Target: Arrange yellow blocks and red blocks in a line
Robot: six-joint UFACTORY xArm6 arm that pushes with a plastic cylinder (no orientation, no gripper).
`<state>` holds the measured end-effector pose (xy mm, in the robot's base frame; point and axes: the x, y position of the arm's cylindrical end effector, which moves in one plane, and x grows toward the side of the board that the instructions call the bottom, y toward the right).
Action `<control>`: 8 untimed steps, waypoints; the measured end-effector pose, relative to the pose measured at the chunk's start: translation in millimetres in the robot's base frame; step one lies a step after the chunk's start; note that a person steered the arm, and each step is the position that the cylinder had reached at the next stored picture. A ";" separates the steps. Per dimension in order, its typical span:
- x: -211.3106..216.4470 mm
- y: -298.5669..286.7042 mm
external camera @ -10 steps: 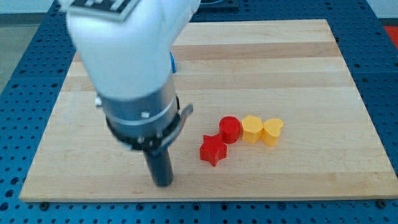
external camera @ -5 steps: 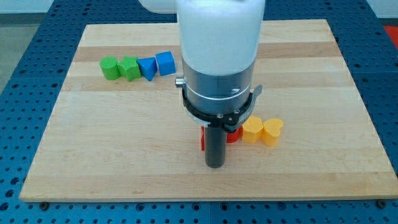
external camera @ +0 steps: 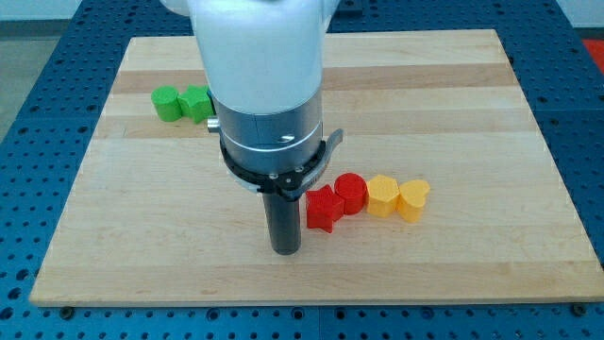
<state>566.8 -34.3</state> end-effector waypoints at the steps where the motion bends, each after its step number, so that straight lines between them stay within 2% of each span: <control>1: 9.3 10.9; 2: 51.9 75.5; 3: 25.1 121.8; 4: 5.5 97.4; 8: -11.0 54.5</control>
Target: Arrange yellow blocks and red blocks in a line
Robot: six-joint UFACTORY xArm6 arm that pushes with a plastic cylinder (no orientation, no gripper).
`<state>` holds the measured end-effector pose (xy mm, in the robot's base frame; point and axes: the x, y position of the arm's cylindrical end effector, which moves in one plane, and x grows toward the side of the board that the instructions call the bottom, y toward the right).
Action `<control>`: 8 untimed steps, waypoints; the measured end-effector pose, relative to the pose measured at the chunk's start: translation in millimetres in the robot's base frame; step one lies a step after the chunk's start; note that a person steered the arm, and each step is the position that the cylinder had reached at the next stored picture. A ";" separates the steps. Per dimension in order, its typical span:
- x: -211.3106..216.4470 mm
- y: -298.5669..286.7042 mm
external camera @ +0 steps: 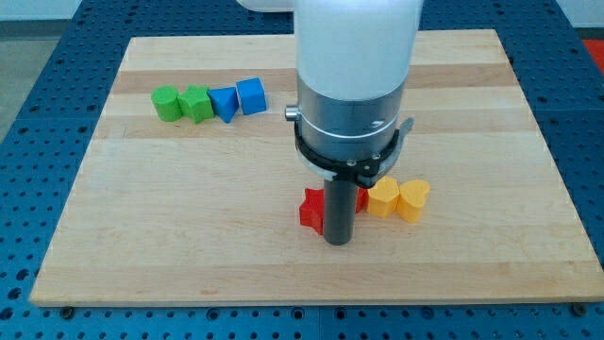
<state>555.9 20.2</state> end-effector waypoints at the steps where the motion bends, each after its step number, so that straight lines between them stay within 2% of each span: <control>1: -10.0 -7.9; 3: -23.6 -12.7; 4: -15.0 -12.6; 6: 42.6 -47.7; 7: 14.7 -106.0; 8: -48.1 -136.9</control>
